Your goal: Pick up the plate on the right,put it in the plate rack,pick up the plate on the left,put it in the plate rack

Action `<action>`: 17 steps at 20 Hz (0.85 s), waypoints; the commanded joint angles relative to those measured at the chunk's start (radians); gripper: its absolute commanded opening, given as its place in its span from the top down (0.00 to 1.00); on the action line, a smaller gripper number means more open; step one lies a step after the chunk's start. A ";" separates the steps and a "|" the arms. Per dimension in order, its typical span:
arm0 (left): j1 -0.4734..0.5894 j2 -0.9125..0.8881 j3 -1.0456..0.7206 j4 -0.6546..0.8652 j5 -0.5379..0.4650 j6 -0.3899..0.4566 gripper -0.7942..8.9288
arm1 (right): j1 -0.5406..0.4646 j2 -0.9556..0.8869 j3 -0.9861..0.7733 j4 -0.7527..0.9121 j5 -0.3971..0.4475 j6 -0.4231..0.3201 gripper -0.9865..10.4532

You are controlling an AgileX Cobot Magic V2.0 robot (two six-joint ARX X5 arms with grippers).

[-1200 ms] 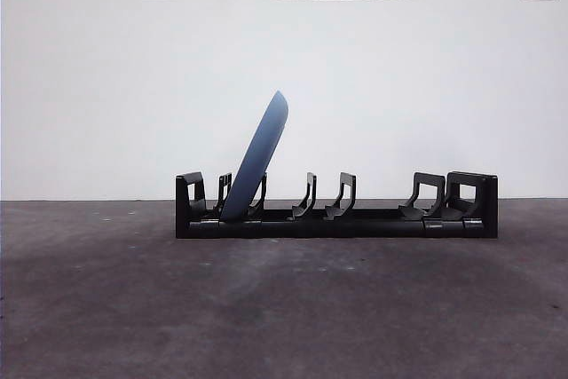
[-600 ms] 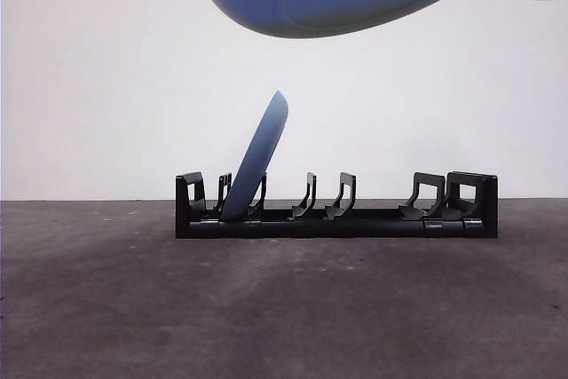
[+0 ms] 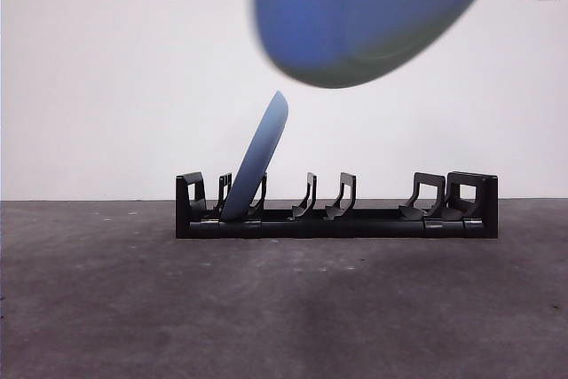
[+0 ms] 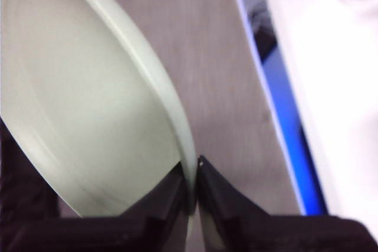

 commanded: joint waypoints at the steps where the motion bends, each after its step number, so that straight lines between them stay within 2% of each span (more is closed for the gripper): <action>1: 0.049 0.023 -0.001 0.140 0.046 -0.101 0.93 | 0.000 -0.105 0.011 0.050 0.072 0.050 0.58; 4: 0.136 0.061 -0.002 0.373 0.061 -0.249 0.93 | 0.001 -0.256 0.011 0.065 0.152 0.057 0.58; 9: 0.278 0.160 -0.001 0.698 0.113 -0.455 0.93 | 0.001 -0.406 0.011 -0.071 0.155 0.056 0.58; 12: 0.325 0.218 -0.001 0.800 0.165 -0.506 0.93 | 0.001 -0.446 0.011 -0.136 0.153 0.057 0.58; 17: 0.383 0.325 -0.001 0.927 0.168 -0.580 0.93 | 0.001 -0.485 0.011 -0.222 0.136 0.057 0.58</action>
